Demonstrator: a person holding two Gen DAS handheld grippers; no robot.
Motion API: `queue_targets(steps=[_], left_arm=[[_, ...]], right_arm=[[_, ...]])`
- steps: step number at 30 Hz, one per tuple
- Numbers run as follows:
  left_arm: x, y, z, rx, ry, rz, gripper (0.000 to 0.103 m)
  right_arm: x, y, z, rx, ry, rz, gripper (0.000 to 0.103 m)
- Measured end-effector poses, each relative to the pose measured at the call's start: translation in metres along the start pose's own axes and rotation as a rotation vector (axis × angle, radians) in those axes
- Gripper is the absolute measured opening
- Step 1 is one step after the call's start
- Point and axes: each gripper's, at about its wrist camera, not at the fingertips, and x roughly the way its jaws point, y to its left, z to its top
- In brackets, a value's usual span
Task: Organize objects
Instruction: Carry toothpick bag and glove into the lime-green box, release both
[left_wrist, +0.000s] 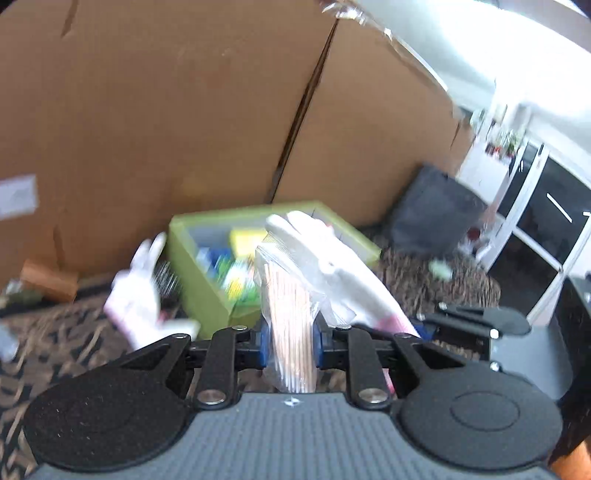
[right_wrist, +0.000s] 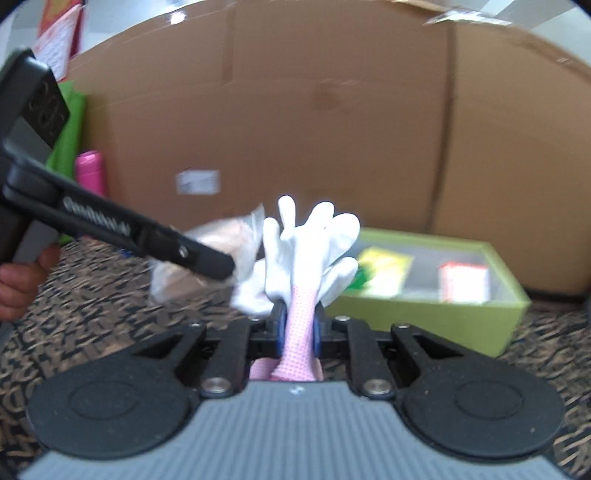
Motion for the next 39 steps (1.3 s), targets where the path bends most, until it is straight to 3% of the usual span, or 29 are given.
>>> queue_targets(steps=[5, 7, 13, 18, 19, 20, 21, 22, 23, 24, 27, 29, 31, 35, 39], left_arm=[[0.054, -0.022, 0.05, -0.027, -0.037, 0.032, 0.022], [0.078, -0.031, 0.064, -0.027, -0.049, 0.048, 0.022], [0.139, -0.032, 0.081, -0.083, -0.006, 0.058, 0.022], [0.185, -0.025, 0.072, -0.105, 0.049, 0.054, 0.022], [0.193, -0.022, 0.068, -0.104, 0.058, 0.046, 0.022], [0.2, -0.018, 0.063, -0.107, 0.066, 0.043, 0.03], [0.204, -0.014, 0.06, -0.114, 0.077, 0.047, 0.052], [0.205, -0.011, 0.057, -0.125, 0.083, 0.064, 0.065], [0.202, -0.005, 0.056, -0.133, 0.07, 0.084, 0.078], [0.198, 0.001, 0.057, -0.131, 0.042, 0.091, 0.078], [0.189, 0.008, 0.06, -0.108, 0.006, 0.099, 0.078], [0.186, 0.01, 0.062, -0.116, 0.001, 0.114, 0.078], [0.182, 0.01, 0.061, -0.119, 0.003, 0.112, 0.078], [0.178, 0.002, 0.058, -0.079, -0.009, 0.127, 0.087], [0.164, 0.002, 0.051, -0.044, -0.023, 0.127, 0.087]], right_arm=[[0.019, -0.044, 0.022, -0.07, -0.022, -0.19, 0.013], [0.033, -0.062, 0.03, -0.075, -0.02, -0.227, 0.013], [0.083, -0.113, 0.039, -0.074, 0.041, -0.256, 0.013], [0.119, -0.14, 0.033, -0.021, 0.073, -0.198, 0.014], [0.126, -0.145, 0.029, -0.008, 0.091, -0.18, 0.022], [0.133, -0.149, 0.026, 0.005, 0.118, -0.173, 0.042], [0.137, -0.151, 0.022, 0.009, 0.141, -0.186, 0.052], [0.136, -0.151, 0.019, 0.0, 0.143, -0.213, 0.063], [0.131, -0.15, 0.016, -0.013, 0.12, -0.236, 0.066], [0.124, -0.148, 0.014, -0.028, 0.091, -0.242, 0.067], [0.109, -0.141, 0.016, -0.03, 0.039, -0.24, 0.059], [0.11, -0.138, 0.019, -0.025, 0.031, -0.222, 0.026], [0.121, -0.137, 0.02, -0.018, 0.064, -0.201, 0.018], [0.155, -0.14, 0.01, 0.022, 0.195, -0.174, 0.017], [0.145, -0.139, 0.007, 0.079, 0.174, -0.173, 0.02]])
